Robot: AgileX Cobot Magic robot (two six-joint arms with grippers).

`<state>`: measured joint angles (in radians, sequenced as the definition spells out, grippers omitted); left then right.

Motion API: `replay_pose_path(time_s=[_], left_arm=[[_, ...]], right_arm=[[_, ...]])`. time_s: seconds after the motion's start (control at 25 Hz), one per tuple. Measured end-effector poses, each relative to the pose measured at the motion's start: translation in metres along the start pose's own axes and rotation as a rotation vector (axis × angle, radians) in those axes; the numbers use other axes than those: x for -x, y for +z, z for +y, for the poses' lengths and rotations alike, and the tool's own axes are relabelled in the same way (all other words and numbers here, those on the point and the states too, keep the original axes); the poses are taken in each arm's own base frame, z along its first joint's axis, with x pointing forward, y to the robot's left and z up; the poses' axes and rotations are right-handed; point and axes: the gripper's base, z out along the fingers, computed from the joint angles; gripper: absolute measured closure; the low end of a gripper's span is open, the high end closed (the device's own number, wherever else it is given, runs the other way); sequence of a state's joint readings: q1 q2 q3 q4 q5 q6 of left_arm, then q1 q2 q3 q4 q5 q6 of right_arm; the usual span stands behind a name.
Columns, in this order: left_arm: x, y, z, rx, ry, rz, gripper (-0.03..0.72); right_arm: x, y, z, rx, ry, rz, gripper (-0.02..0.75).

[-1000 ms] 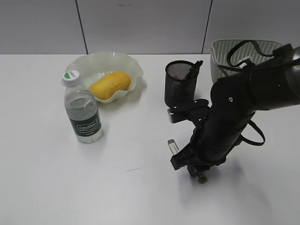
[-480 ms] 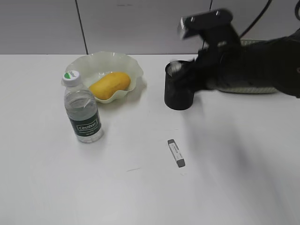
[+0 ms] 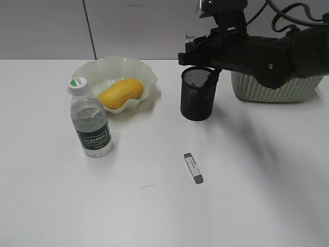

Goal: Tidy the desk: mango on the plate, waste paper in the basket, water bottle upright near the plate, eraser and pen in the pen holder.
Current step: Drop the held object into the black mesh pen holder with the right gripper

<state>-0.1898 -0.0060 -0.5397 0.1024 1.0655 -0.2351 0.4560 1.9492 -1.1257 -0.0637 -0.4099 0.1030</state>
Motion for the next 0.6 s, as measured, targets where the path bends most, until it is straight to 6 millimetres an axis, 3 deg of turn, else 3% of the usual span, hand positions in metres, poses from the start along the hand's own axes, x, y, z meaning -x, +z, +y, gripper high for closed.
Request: replay_pose_path(time_s=[0.24, 0.36, 0.48, 0.6], left_arm=[[0.0, 0.0, 0.0, 0.0, 0.0, 0.0, 0.129], [0.0, 0.0, 0.0, 0.0, 0.0, 0.0, 0.129], [0.0, 0.0, 0.0, 0.0, 0.0, -0.001, 0.129], [0.0, 0.0, 0.0, 0.0, 0.0, -0.001, 0.129]], right_arm=[[-0.006, 0.003, -0.002, -0.009, -0.004, 0.064, 0.359], [-0.004, -0.008, -0.003, -0.024, -0.01, 0.189, 0.325], [0.012, -0.039, -0.003, -0.033, -0.071, 0.284, 0.321], [0.023, -0.089, -0.004, -0.057, -0.111, 0.38, 0.325]])
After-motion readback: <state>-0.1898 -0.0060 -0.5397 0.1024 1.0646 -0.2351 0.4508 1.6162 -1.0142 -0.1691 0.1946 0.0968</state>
